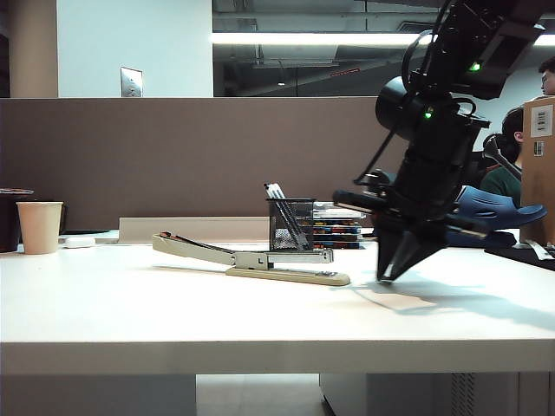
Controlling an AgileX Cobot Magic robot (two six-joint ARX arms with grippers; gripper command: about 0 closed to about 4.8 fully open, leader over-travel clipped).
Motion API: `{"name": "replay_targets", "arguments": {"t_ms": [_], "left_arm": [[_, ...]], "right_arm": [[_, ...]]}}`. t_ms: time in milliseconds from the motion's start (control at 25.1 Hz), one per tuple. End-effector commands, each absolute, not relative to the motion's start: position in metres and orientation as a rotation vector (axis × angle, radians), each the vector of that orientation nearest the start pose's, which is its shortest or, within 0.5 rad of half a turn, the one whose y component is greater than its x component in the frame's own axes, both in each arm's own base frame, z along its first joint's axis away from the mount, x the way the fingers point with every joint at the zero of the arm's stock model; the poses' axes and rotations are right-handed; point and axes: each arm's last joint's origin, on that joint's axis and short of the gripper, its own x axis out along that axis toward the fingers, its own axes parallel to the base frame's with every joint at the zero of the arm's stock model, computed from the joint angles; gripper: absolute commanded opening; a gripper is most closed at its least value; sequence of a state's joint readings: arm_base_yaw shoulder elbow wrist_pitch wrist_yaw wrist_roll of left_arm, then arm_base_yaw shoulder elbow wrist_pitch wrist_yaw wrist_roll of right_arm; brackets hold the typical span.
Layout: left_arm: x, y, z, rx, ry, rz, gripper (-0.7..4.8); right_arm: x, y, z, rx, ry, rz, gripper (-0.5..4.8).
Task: Pick up a set of staples and put them into the open stapler.
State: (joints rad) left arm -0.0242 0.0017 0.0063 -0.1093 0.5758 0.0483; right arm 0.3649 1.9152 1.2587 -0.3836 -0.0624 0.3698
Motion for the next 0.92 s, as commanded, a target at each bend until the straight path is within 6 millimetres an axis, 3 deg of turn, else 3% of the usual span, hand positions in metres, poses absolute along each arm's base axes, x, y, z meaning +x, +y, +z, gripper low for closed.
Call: {"name": "replay_targets", "arguments": {"t_ms": [40, 279, 519, 917], "left_arm": [[0.092, -0.018, 0.157, 0.018, 0.074, -0.605, -0.06], [0.092, -0.018, 0.157, 0.018, 0.074, -0.605, -0.06], [0.092, -0.018, 0.157, 0.018, 0.074, -0.605, -0.06], [0.092, -0.018, 0.157, 0.018, 0.074, -0.605, -0.06]], "right_arm": [[0.365, 0.145, 0.177, 0.214, 1.039, 0.284, -0.08], [0.376, 0.149, 0.201, 0.162, 0.957, 0.340, -0.08], [0.383, 0.158, 0.219, 0.249, 0.895, 0.561, -0.08], [0.385, 0.166, 0.202, 0.302, 0.940, 0.779, -0.05]]}}
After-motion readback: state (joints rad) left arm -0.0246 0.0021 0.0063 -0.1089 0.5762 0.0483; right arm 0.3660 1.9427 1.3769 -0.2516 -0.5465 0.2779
